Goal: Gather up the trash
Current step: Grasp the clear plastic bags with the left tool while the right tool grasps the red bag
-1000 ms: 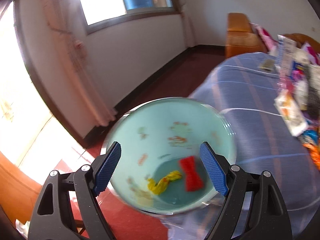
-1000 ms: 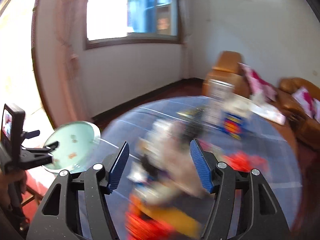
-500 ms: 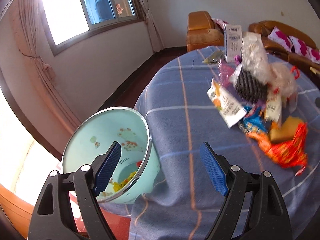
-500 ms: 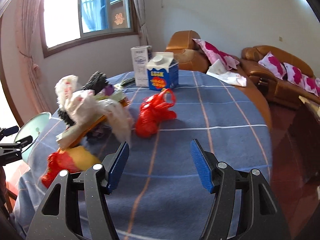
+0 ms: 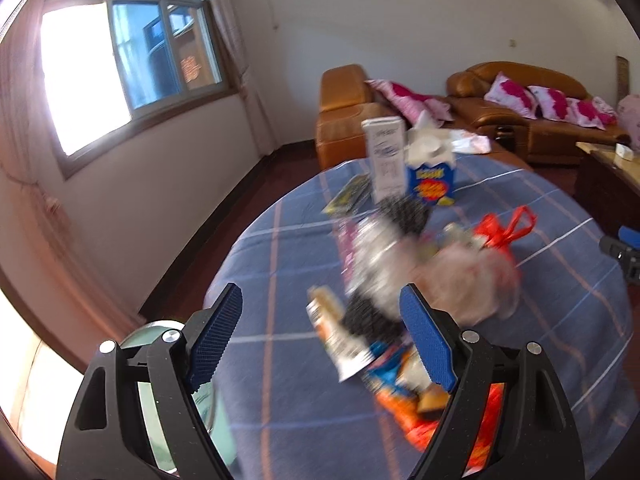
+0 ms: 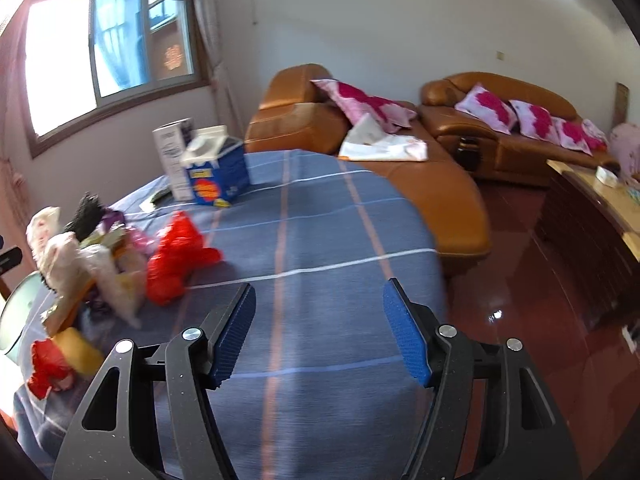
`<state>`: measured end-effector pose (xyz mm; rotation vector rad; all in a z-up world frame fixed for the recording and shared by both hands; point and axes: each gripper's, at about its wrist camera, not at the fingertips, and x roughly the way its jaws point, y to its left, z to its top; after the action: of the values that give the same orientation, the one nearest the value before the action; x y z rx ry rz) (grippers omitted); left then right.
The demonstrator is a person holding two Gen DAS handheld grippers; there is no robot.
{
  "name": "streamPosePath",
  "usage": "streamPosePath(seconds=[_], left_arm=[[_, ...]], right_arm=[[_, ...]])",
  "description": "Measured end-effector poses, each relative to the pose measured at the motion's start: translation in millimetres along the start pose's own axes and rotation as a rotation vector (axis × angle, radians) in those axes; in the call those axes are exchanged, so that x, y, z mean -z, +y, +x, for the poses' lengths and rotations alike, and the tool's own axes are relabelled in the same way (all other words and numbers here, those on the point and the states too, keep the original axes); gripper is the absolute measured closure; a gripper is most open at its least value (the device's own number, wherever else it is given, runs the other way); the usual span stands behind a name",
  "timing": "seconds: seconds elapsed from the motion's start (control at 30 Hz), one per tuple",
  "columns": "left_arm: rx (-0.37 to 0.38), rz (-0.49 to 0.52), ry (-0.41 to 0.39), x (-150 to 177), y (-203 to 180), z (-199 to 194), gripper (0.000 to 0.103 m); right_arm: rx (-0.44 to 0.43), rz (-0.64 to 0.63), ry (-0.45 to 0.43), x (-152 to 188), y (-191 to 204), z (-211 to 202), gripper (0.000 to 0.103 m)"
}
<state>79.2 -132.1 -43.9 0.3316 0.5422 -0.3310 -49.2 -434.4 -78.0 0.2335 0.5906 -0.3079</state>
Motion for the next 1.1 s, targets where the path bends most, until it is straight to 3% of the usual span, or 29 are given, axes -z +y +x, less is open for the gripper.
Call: streamPosePath(seconds=[0.03, 0.1, 0.17, 0.27, 0.43, 0.57, 0.8, 0.83, 0.9, 0.93, 0.97, 1.1], left_arm=[[0.01, 0.001, -0.003, -3.2, -3.6, 2.9, 0.023], [0.037, 0.005, 0.018, -9.5, -11.1, 15.9, 0.038], [0.1, 0.008, 0.06, -12.0, -16.1, 27.9, 0.079], [0.143, 0.001, 0.076, -10.4, -17.6, 29.6, 0.09], [0.14, -0.069, 0.009, -13.7, 3.4, 1.7, 0.093], [0.064, -0.129, -0.066, -16.4, 36.0, -26.6, 0.093], [-0.097, -0.226, -0.038, 17.3, 97.6, -36.5, 0.093], [-0.11, -0.236, -0.03, 20.8, 103.9, -36.1, 0.093], [-0.136, -0.268, -0.002, 34.9, 120.1, -33.2, 0.093], [-0.143, -0.285, 0.01, 40.6, 127.8, -33.1, 0.093], [-0.153, -0.305, 0.019, 47.1, 136.3, -32.8, 0.093], [-0.17, -0.338, 0.022, 59.4, 153.0, -38.8, 0.093]], right_arm=[[-0.001, 0.005, 0.004, 1.6, -3.6, 0.5, 0.035], [-0.009, 0.005, 0.008, 4.1, -5.0, 0.8, 0.035], [-0.02, -0.001, 0.009, 4.8, -3.4, 1.1, 0.035], [-0.042, 0.0, 0.004, 1.7, -0.5, -1.8, 0.035], [-0.083, -0.012, -0.004, -11.6, 24.6, 0.2, 0.034], [-0.122, -0.044, 0.017, -24.0, 59.0, 11.1, 0.038], [-0.185, -0.096, 0.19, -24.4, 113.1, 60.9, 0.053], [-0.196, -0.087, 0.219, -22.8, 114.6, 69.0, 0.056], [-0.246, -0.054, 0.273, -22.1, 114.0, 80.1, 0.075], [-0.251, -0.055, 0.278, -21.3, 114.0, 81.3, 0.091], [-0.254, -0.063, 0.279, -21.3, 113.9, 80.4, 0.098], [-0.242, -0.067, 0.242, -24.7, 107.8, 68.3, 0.101]])
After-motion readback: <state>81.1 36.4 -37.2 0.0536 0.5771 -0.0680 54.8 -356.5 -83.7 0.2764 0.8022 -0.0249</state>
